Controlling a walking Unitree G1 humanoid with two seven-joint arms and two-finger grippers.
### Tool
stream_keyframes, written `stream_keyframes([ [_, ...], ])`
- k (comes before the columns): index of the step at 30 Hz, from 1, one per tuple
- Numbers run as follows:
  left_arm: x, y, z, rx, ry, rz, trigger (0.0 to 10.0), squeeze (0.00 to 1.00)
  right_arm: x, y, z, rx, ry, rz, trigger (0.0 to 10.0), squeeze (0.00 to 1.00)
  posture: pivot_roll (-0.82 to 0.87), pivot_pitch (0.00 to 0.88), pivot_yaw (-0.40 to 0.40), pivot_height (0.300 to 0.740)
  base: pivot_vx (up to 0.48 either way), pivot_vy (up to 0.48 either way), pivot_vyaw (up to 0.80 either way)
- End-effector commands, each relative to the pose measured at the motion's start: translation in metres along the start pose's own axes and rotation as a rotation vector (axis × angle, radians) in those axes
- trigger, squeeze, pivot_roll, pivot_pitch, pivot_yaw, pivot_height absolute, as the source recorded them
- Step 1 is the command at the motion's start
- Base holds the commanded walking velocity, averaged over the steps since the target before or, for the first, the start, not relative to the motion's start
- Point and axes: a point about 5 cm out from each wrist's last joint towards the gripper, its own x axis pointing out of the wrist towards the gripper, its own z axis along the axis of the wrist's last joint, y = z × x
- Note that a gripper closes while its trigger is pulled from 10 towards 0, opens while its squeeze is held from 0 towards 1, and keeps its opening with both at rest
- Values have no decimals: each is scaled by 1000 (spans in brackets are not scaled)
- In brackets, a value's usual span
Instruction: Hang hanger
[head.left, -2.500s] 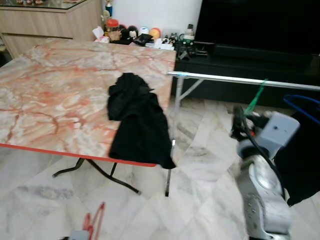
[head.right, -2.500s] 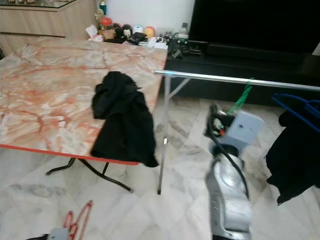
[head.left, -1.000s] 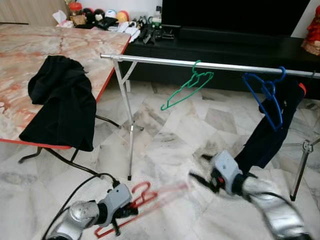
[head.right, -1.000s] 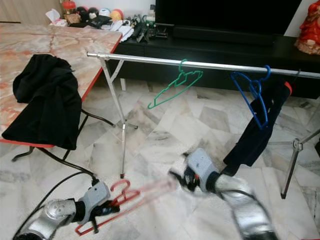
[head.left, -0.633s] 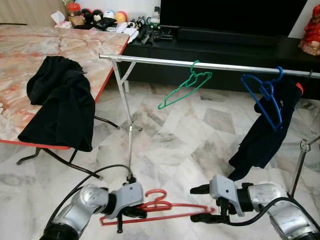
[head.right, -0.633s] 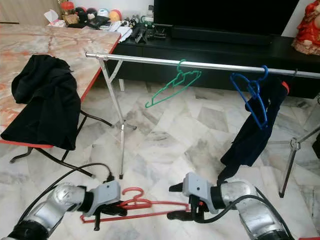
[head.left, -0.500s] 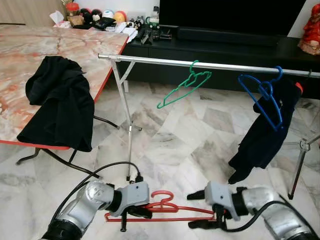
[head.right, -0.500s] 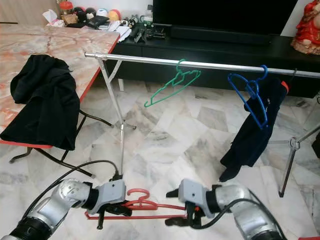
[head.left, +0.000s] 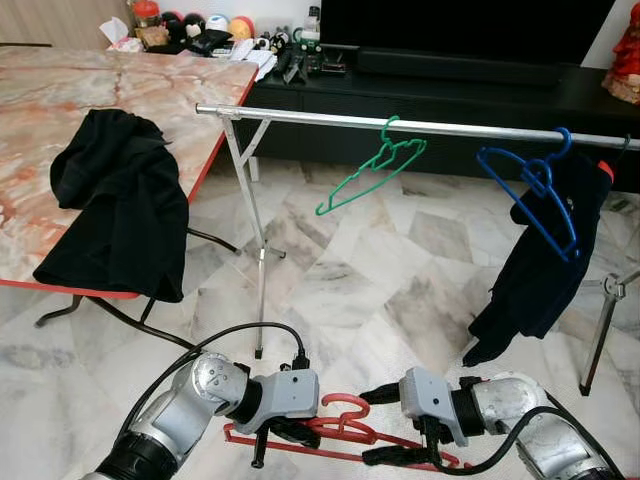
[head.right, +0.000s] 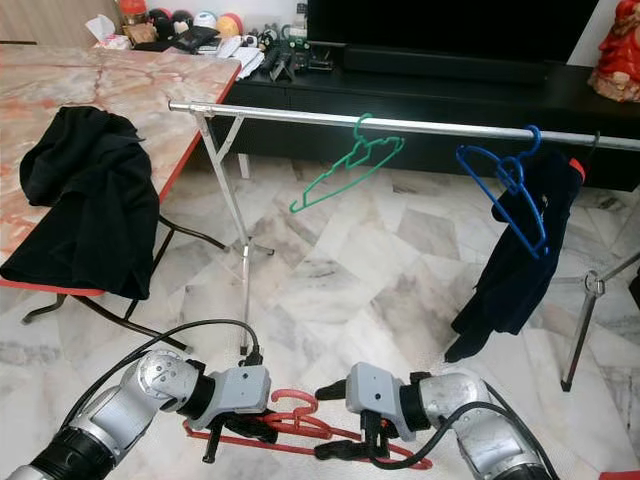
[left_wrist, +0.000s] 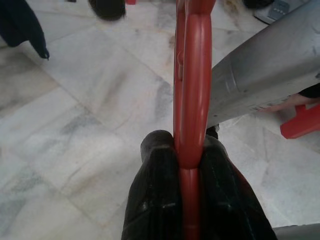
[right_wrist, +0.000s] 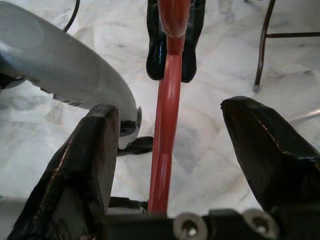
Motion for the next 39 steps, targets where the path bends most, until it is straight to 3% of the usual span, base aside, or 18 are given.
stream_keyframes([
  [1,1,-3,3,12,7,-21,10000,0,5,3,-6,-4,28,27,10000,0,10,162,-14,740,0,0,0],
  [5,2,-2,9,21,0,-24,10000,0,10,4,-11,0,46,30,9765,0,18,156,-15,740,0,0,0],
  [6,2,-2,9,22,-1,-24,10000,0,11,3,-12,3,56,27,3882,0,17,153,-14,740,0,0,0],
  [7,2,-2,9,23,-1,-25,10000,0,12,3,-13,5,63,25,3882,0,17,153,-14,740,0,0,0],
  [8,2,-2,9,23,0,-24,10000,0,13,4,-15,9,72,19,0,0,17,150,-15,740,0,0,0],
  [39,2,3,12,53,7,32,10000,0,16,9,-18,1,72,48,0,0,16,161,-15,740,0,0,0],
])
